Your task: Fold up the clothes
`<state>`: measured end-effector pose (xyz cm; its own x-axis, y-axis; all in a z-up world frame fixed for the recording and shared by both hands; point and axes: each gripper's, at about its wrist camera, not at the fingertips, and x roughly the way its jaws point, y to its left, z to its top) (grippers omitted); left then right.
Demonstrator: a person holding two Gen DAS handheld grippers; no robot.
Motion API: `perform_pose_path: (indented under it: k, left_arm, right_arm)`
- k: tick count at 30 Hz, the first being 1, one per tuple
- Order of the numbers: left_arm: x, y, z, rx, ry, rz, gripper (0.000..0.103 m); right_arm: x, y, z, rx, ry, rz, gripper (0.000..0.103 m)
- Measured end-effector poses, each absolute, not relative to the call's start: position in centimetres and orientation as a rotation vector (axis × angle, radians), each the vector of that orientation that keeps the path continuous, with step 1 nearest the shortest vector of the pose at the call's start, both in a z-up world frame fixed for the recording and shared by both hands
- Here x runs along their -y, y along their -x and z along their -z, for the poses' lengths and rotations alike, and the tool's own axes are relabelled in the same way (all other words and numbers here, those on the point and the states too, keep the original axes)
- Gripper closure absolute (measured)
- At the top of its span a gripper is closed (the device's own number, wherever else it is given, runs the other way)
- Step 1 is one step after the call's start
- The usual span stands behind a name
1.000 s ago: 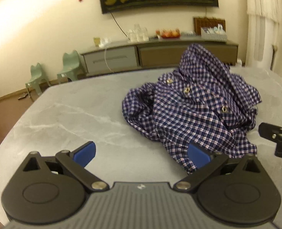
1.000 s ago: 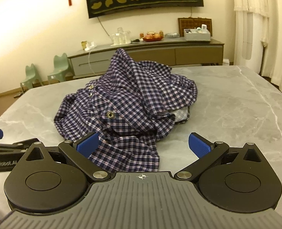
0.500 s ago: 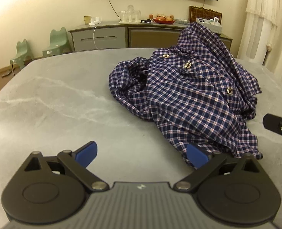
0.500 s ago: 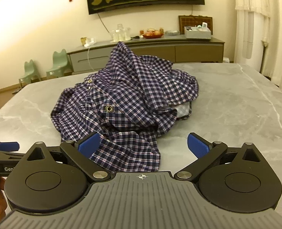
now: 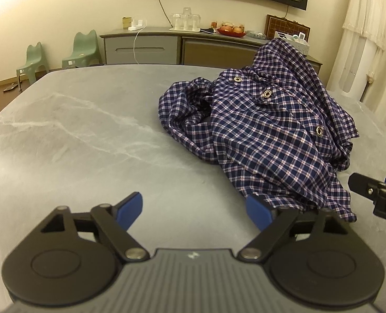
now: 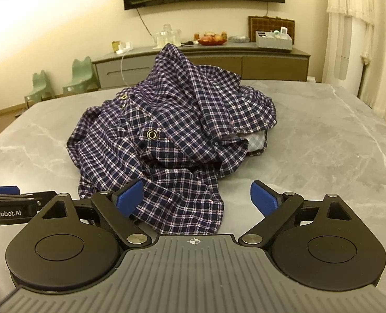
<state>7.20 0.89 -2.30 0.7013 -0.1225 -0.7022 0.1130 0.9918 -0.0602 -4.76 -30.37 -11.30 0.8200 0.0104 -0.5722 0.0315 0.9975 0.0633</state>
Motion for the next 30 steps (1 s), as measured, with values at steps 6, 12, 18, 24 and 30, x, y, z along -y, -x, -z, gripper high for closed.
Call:
perform_pose_path:
  k: [6, 12, 18, 24, 30]
  left_arm:
    - [-0.9, -6.9, 2.3, -0.778, 0.009, 0.131, 0.068]
    - [-0.5, -6.4, 1.9, -0.751, -0.016, 0.122, 0.103]
    - [0.1, -5.8, 1.5, -0.717, -0.046, 0.133, 0.103]
    - [0.6, -5.3, 1.1, -0.693, -0.064, 0.142, 0.103]
    - [0.6, -5.2, 1.2, -0.692, -0.070, 0.139, 0.103]
  right_arm:
    - [30.7, 4.9, 11.4, -0.624, -0.098, -0.033, 0.074]
    - [30.7, 5.3, 11.1, -0.602, -0.111, -0.079, 0.101]
    - [30.8, 5.2, 11.1, -0.601, -0.116, -0.086, 0.103]
    - [30.9, 5.2, 11.3, -0.601, -0.115, -0.080, 0.103]
    - [30.9, 4.9, 11.5, -0.606, -0.108, -0.058, 0.103]
